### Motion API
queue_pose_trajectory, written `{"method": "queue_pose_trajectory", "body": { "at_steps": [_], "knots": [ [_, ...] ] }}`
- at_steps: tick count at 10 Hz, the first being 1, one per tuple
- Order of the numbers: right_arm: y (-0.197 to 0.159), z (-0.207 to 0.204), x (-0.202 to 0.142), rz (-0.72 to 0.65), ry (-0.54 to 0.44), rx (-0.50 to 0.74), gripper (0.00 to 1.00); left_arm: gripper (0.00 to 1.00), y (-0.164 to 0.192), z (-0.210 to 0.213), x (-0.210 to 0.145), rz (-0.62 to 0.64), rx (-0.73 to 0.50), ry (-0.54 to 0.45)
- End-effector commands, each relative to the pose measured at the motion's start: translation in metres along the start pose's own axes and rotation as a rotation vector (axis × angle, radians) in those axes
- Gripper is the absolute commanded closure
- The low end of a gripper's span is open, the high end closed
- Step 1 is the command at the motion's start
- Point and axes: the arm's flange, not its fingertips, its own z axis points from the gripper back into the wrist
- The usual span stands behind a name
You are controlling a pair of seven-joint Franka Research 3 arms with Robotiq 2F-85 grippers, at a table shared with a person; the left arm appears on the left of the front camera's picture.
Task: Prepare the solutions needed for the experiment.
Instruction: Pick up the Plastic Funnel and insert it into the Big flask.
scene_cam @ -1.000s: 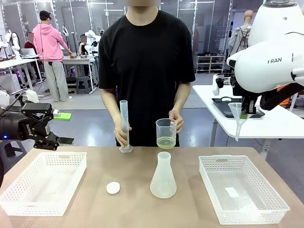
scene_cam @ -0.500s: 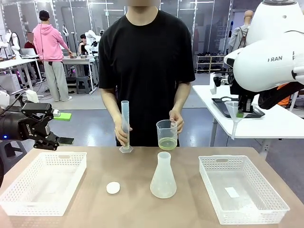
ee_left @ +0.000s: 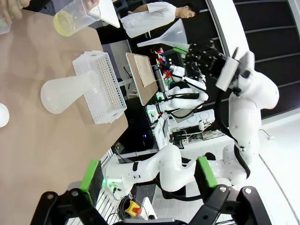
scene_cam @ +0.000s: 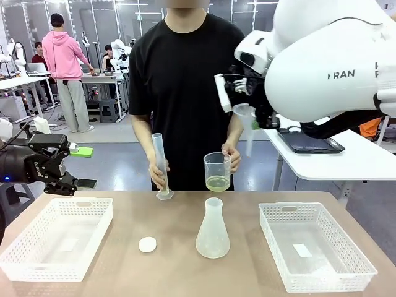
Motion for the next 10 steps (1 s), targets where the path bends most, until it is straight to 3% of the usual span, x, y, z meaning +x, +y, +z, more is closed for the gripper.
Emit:
{"method": "queue_pose_trajectory", "body": {
  "at_steps": [1,10],
  "knots": [
    [0.009,0.002,0.013,0.097,-0.118,-0.049,0.97,0.0,-0.003,-0.003,0.001,0.012,-0.025,-0.011],
    [0.049,0.02,0.056,0.198,-0.175,-0.013,0.97,0.0,-0.003,-0.003,0.001,0.012,-0.025,-0.011]
  ]
}}
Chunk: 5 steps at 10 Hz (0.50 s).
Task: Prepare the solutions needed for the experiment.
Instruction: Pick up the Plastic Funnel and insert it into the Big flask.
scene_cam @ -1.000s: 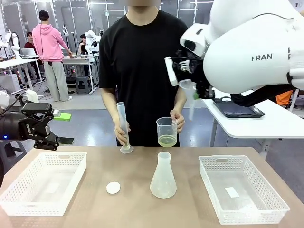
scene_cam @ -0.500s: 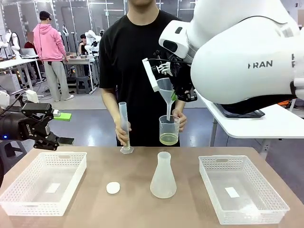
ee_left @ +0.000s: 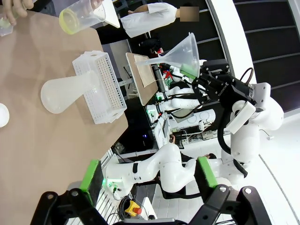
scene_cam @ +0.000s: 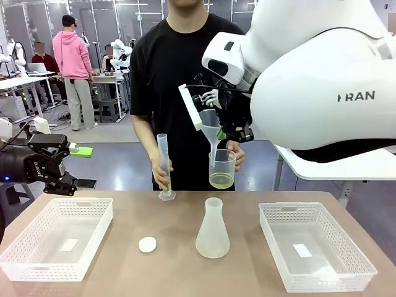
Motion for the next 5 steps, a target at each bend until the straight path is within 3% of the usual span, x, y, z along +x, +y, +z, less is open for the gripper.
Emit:
{"method": "queue_pose_trajectory", "body": {
  "at_steps": [1,5],
  "knots": [
    [0.011,-0.009,-0.001,0.024,-0.037,0.025,0.97,0.0,-0.003,-0.003,0.001,0.012,-0.025,-0.011],
    [0.02,-0.045,0.003,0.025,-0.064,0.061,0.97,0.0,-0.003,-0.003,0.001,0.012,-0.025,-0.011]
  ]
}}
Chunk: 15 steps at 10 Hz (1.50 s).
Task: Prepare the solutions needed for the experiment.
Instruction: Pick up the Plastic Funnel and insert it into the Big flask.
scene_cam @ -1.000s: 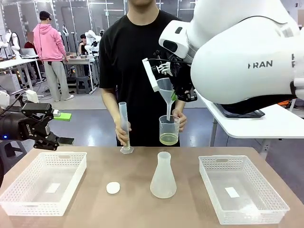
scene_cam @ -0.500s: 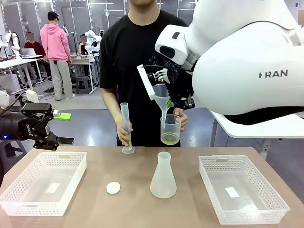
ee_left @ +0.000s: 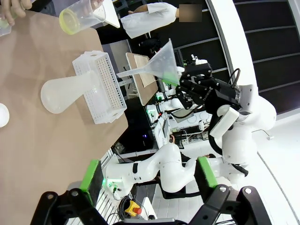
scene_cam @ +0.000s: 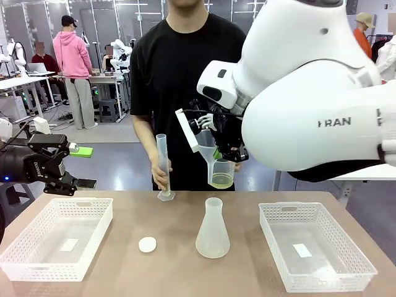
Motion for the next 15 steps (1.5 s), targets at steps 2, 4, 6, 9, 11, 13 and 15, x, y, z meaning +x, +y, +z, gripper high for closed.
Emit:
{"method": "queue_pose_trajectory", "body": {
  "at_steps": [2,4,6,9,11,13,15],
  "knots": [
    [0.004,-0.026,-0.006,-0.018,-0.06,0.028,0.97,0.0,-0.003,-0.003,0.001,0.012,-0.025,-0.011],
    [0.009,-0.036,-0.008,-0.037,-0.063,0.058,0.97,0.0,-0.003,-0.003,0.001,0.012,-0.025,-0.011],
    [0.013,-0.045,-0.012,-0.061,-0.052,0.078,0.97,0.0,-0.003,-0.003,0.001,0.012,-0.025,-0.011],
    [0.017,-0.057,-0.018,-0.086,-0.059,0.088,0.97,0.0,-0.003,-0.003,0.001,0.012,-0.025,-0.011],
    [0.019,-0.065,-0.022,-0.102,-0.063,0.106,0.97,0.0,-0.003,-0.003,0.001,0.012,-0.025,-0.011],
    [0.021,-0.074,-0.025,-0.112,-0.065,0.113,0.97,0.0,-0.003,-0.003,0.001,0.012,-0.025,-0.011],
    [0.022,-0.085,-0.027,-0.117,-0.07,0.126,0.97,0.0,-0.003,-0.003,0.001,0.012,-0.025,-0.011]
  ]
}}
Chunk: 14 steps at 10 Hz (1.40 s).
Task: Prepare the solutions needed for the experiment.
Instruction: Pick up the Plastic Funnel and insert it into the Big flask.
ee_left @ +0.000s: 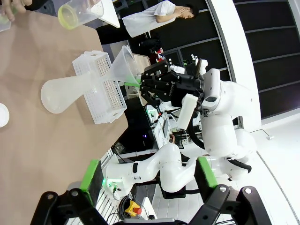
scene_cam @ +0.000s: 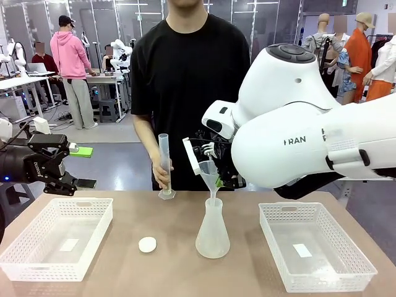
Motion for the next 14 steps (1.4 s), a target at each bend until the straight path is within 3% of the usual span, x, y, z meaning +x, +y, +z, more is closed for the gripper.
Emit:
{"method": "queue_pose_trajectory", "body": {
  "at_steps": [1,6,7,8,9,10,11,12,14],
  "knots": [
    [-0.001,-0.012,-0.007,0.004,-0.029,-0.009,0.97,0.0,-0.003,-0.003,0.001,0.012,-0.024,-0.011],
    [0.0,-0.027,-0.01,-0.017,-0.01,0.026,0.97,0.0,-0.003,-0.003,0.001,0.012,-0.024,-0.011],
    [0.0,-0.027,-0.009,-0.015,-0.017,0.027,0.78,0.0,-0.003,-0.003,0.001,0.012,-0.024,-0.011],
    [0.0,-0.028,-0.01,-0.022,-0.015,0.024,0.77,0.0,-0.003,-0.003,0.001,0.012,-0.024,-0.011],
    [0.0,-0.027,-0.011,-0.029,-0.013,0.026,0.58,0.0,-0.003,-0.003,0.001,0.012,-0.024,-0.011],
    [0.001,-0.027,-0.011,-0.035,-0.011,0.033,0.58,0.0,-0.003,-0.003,0.001,0.012,-0.024,-0.011],
    [0.0,-0.028,-0.012,-0.047,0.0,0.053,0.38,0.0,-0.003,-0.003,0.001,0.012,-0.024,-0.011],
    [0.0,-0.027,-0.008,-0.029,0.002,0.03,0.44,0.0,-0.003,-0.003,0.001,0.012,-0.024,-0.011],
    [0.0,-0.027,-0.008,-0.029,0.002,0.03,0.44,0.0,-0.003,-0.003,0.001,0.012,-0.024,-0.011]
  ]
}}
